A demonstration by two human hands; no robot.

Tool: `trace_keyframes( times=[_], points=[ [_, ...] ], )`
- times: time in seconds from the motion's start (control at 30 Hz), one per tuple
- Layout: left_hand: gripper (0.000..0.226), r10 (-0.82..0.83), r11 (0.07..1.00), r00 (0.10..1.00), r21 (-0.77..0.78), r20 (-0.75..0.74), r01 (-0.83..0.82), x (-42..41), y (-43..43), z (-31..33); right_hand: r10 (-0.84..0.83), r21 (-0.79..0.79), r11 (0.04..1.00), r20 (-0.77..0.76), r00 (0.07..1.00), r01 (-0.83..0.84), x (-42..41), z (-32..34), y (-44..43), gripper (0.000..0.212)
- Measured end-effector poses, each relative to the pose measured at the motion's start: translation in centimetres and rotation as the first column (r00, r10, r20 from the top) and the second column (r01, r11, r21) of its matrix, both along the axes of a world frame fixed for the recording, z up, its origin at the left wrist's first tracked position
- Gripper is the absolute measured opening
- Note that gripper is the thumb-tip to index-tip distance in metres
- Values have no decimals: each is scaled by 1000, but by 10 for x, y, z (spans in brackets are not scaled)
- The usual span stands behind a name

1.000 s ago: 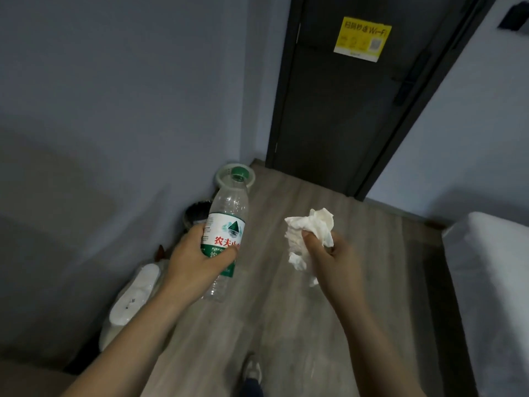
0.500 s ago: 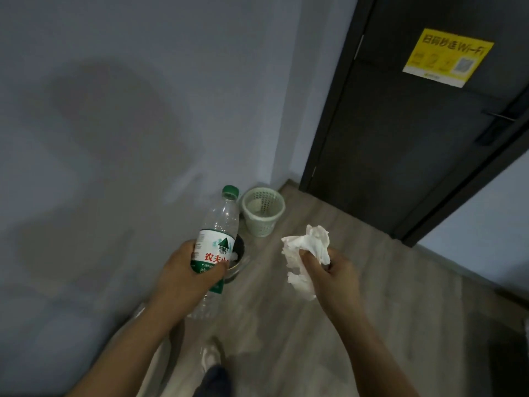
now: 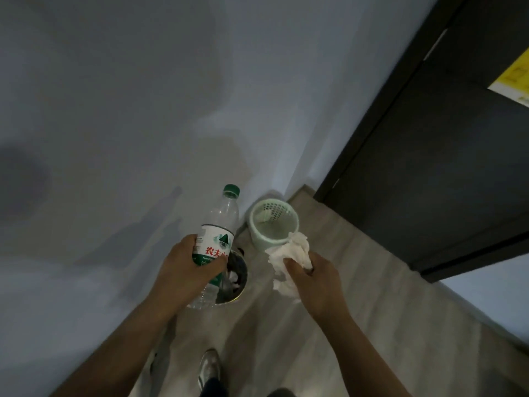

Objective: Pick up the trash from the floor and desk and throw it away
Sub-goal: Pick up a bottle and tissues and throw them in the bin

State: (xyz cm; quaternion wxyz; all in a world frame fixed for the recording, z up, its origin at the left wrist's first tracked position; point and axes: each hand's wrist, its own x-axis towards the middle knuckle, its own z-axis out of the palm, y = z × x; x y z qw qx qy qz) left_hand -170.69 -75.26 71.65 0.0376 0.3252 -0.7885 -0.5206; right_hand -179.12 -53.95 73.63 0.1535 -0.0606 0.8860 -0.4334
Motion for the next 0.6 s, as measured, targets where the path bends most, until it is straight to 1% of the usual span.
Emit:
trace_keyframes(
  times=[0.13, 0.17, 0.3, 0.37, 0.43, 0.53, 0.6],
  points=[
    [34, 31, 999, 999, 6, 30, -31, -28, -15, -10, 61, 10, 998, 26, 998, -61, -38, -12, -24, 9],
    [35, 43, 999, 998, 6, 48, -43, -36, -18, -13, 85, 20, 996, 41, 996, -86, -51, -17, -30, 9],
    [37, 127, 991, 986, -42, 103, -124, -67, -26, -31, 220, 102, 967, 119, 968, -232, -106, -44, -55, 22],
    [40, 192, 981, 971, -58, 142, -186, -79, -25, -39, 287, 121, 944, 161, 944, -307, -133, -59, -68, 17],
    [43, 268, 963, 947, -62, 180, -261, -88, -21, -47, 393, 162, 894, 164, 905, -418, -158, -74, -79, 10],
    [51, 408, 913, 875, -86, 260, -400, -93, -5, -59, 532, 186, 807, 179, 827, -560, -191, -96, -92, 14],
    [51, 485, 872, 826, -81, 288, -483, -97, 6, -73, 615, 198, 736, 204, 761, -648, -210, -116, -101, 14]
  ],
)
